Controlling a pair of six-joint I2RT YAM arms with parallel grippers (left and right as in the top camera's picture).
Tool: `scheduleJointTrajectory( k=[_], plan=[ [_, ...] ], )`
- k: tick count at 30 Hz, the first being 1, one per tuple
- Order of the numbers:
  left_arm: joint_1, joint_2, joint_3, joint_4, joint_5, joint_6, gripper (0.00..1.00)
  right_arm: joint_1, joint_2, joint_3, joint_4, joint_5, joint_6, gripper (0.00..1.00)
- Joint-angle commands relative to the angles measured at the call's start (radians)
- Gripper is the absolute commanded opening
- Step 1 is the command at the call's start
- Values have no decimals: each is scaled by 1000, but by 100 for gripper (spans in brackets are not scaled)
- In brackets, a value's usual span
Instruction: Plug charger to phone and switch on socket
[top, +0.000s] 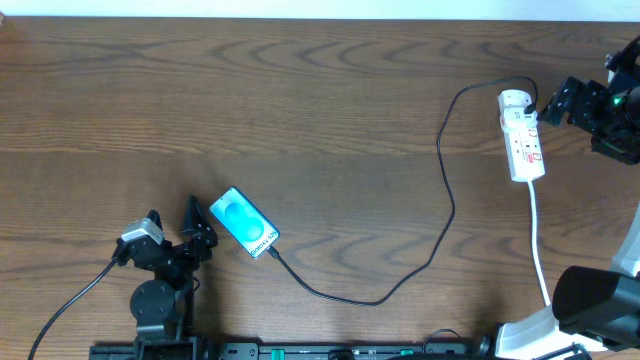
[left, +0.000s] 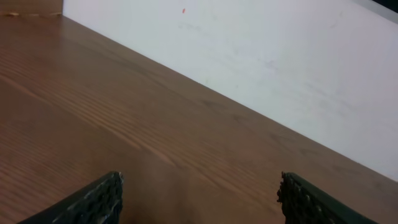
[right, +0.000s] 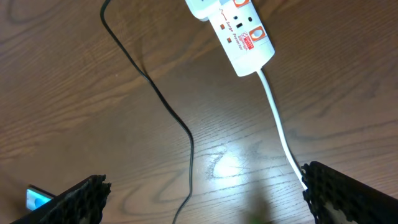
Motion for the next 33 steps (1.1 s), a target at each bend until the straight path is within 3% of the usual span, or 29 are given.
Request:
scheduleJointTrajectory(
  k=[1,11,22,33],
  plan=[
    [5,-9,-14,-50,11,0,81,24,-10,11,0,0,14,99],
    [5,-9,-14,-50,53,294,81,24,-10,11,0,0,14,99],
    [5,-9,-14,-45,108,369,81,24,-10,11,0,0,14,99],
    [5,-7,-13,-41,221,362,81,24,-10,11,0,0,14,99]
  ],
)
